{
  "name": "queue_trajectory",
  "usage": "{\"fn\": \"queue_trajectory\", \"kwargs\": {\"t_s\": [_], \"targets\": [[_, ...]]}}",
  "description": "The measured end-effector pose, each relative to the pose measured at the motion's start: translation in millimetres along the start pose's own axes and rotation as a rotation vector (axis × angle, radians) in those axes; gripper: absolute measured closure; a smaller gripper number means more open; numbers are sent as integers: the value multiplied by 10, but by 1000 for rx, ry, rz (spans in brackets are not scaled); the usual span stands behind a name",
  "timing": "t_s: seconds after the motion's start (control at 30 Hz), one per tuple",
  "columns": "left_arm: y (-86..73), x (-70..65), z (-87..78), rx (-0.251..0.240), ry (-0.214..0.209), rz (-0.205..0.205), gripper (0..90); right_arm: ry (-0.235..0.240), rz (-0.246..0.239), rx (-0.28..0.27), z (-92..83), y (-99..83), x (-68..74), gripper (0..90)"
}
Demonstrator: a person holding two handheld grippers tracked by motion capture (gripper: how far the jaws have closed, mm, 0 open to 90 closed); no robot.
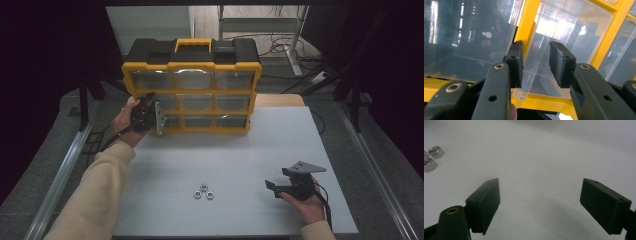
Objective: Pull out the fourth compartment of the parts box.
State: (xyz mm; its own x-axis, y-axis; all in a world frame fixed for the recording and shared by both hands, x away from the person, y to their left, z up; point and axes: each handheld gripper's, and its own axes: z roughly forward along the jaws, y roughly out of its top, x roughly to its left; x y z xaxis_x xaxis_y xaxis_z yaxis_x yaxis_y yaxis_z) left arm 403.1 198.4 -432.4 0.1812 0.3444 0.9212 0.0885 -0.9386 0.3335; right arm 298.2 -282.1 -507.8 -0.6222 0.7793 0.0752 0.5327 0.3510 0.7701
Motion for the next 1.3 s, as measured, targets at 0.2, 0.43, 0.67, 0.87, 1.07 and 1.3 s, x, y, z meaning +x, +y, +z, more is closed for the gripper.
{"fn": "queue_trajectory", "kwargs": {"t_s": [0.2,0.43,0.67,0.87,1.07,1.3], "targets": [[-4,-26,3,-1,31,12,693,3,4,1,3,-3,-4,171],[2,-46,5,-4,41,-2,701,3,6,2,1,-4,-3,171],[6,-41,-13,5,39,-2,703,2,8,6,6,-7,-5,172],[-2,-38,-41,-4,25,-23,700,-3,9,6,0,-9,-13,172],[-14,-40,-86,-11,19,-28,700,-5,10,6,-1,-9,-14,171],[-13,-32,-123,-10,7,-37,699,-5,12,4,-6,-8,-15,170]]}}
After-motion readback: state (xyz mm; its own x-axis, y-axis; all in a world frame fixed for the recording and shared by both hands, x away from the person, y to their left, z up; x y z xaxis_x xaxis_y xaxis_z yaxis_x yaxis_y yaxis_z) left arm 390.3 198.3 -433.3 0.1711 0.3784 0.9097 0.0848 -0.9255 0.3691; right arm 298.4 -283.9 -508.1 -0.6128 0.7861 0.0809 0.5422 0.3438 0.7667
